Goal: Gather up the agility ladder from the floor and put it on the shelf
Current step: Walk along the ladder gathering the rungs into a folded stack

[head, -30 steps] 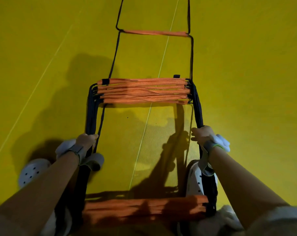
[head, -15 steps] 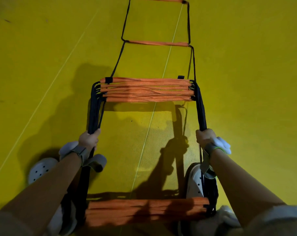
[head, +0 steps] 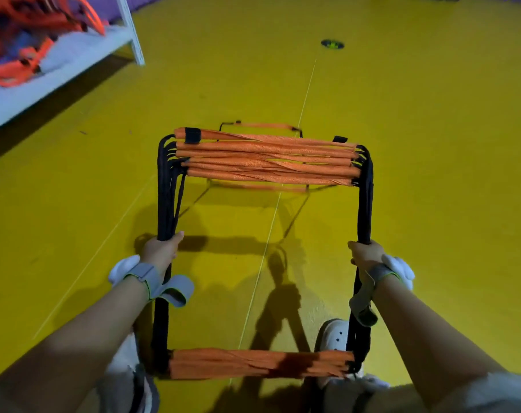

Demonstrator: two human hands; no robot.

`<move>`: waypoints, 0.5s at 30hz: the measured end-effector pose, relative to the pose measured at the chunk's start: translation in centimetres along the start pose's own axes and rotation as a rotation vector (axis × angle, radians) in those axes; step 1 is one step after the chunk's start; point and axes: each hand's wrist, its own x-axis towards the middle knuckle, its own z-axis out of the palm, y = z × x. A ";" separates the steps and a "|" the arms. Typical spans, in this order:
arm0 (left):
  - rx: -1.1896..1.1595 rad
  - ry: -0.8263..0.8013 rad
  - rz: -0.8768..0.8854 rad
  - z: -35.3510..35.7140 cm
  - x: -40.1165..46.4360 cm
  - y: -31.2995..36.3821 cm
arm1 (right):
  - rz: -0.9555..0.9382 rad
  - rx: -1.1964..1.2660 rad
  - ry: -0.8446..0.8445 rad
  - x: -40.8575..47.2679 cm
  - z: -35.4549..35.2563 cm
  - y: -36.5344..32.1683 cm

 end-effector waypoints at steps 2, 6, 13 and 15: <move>-0.037 0.006 0.047 -0.9 -1.2 1.4 | -0.055 0.076 0.004 -1.1 -1.5 -2.1; -0.139 0.047 0.128 -2.8 -4.1 4.5 | -0.167 0.202 0.020 -4.5 -4.6 -6.3; -0.223 0.114 0.223 -5.2 -7.4 8.1 | -0.307 0.309 0.087 -9.3 -8.8 -9.7; -0.238 0.097 0.267 -5.5 -8.1 8.3 | -0.327 0.354 0.097 -10.1 -9.5 -9.8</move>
